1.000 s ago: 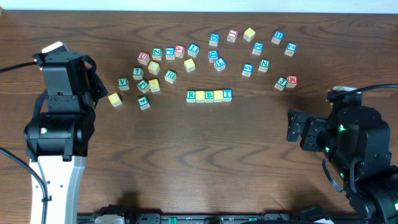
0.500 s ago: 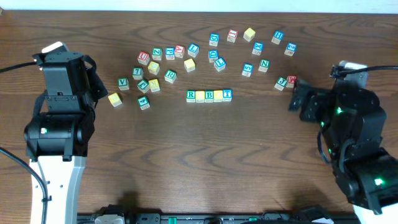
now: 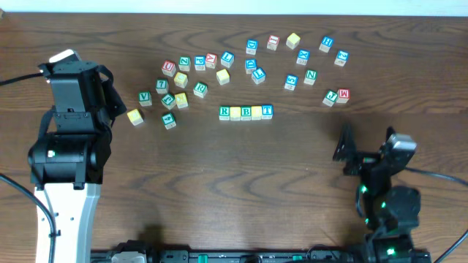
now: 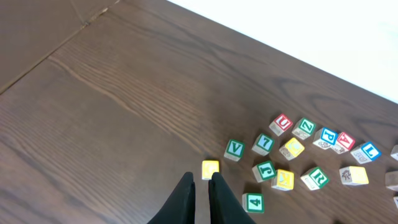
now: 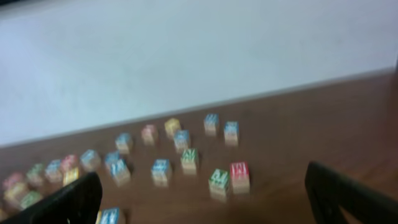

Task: Spell out ROBOT

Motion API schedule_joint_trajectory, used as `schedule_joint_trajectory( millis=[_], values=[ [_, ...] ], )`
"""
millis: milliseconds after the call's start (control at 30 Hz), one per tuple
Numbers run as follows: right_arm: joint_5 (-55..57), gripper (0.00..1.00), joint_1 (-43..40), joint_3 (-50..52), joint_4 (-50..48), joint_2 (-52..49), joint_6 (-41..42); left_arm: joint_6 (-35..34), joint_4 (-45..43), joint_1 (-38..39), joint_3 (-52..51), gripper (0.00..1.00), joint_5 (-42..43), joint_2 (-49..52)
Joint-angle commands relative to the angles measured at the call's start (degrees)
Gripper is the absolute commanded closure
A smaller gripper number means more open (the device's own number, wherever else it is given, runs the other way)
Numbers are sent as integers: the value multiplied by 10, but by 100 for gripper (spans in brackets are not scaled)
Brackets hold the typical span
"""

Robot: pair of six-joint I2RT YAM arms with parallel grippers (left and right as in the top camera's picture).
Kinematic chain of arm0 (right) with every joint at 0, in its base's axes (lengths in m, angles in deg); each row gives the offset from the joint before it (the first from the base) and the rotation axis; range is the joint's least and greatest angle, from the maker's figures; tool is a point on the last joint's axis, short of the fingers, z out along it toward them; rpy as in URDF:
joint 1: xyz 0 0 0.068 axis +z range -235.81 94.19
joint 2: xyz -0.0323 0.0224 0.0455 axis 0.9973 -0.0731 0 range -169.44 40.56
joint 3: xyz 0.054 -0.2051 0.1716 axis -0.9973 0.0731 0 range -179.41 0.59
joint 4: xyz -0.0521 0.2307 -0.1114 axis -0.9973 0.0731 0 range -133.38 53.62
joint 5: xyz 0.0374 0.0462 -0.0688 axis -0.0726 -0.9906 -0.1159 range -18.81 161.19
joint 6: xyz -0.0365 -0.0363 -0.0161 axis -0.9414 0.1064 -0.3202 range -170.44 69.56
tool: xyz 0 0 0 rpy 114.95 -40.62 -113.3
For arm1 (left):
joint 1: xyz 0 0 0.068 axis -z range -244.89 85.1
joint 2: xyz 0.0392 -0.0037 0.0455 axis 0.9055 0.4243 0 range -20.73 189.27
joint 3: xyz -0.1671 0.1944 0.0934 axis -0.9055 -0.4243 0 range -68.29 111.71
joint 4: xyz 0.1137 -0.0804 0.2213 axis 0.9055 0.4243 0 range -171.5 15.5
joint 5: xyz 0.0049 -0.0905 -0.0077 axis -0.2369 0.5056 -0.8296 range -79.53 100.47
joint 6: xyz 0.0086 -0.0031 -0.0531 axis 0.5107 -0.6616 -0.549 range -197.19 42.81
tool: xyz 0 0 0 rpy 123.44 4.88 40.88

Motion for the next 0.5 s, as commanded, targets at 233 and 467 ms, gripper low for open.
schedule_joint_trajectory(
  millis=[233, 467],
  values=[
    [-11, 1, -3, 128, 18, 169, 10, 5, 1, -2, 9, 90, -8, 2],
    [-28, 1, -4, 128, 101, 215, 7, 5, 1, -2, 9, 90, -8, 2]
  ],
)
